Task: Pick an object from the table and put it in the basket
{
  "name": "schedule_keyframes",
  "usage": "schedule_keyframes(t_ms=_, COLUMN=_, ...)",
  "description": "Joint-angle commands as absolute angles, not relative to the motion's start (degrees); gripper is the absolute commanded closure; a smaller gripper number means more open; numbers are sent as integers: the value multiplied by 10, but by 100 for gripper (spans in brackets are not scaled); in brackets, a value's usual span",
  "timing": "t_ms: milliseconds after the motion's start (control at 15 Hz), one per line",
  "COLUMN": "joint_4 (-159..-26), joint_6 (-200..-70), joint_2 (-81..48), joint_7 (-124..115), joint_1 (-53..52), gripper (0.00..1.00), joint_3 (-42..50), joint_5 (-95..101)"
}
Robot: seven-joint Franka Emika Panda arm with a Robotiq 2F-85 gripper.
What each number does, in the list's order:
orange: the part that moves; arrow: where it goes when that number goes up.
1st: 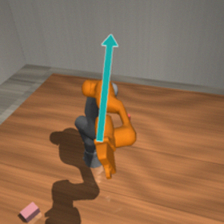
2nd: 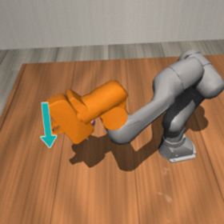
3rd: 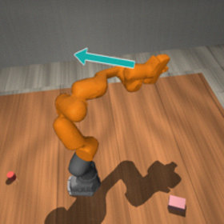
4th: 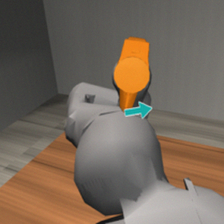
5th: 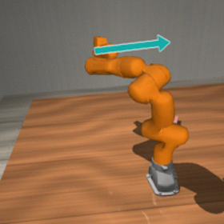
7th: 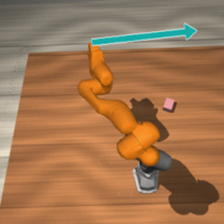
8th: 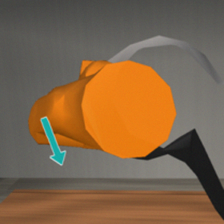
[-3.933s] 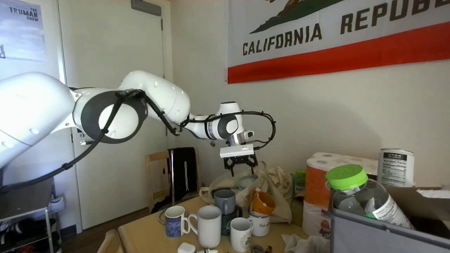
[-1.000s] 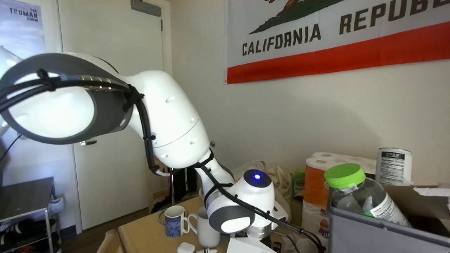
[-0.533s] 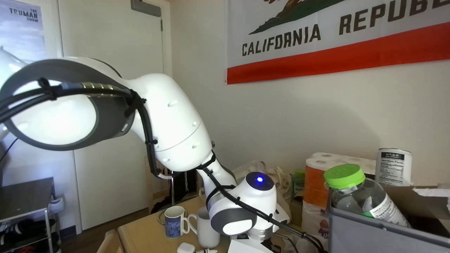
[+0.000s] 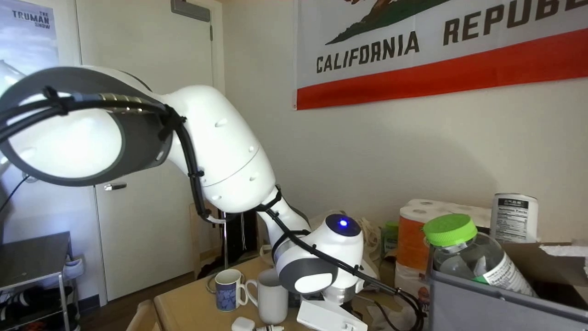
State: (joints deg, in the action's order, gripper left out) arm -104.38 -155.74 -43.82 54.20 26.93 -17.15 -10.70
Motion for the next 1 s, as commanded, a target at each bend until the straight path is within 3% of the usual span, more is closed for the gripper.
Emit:
schedule_keyframes(t_ms=0, joint_4=-1070, joint_6=-1513, joint_2=-377, joint_7=499, joint_1=239, gripper=95, joint_3=-146, joint_5=-110)
schedule_keyframes(t_ms=933, joint_4=-1138, joint_6=-1467, joint_2=-181, joint_7=312, joint_1=85, gripper=95, joint_3=-42, joint_5=-1)
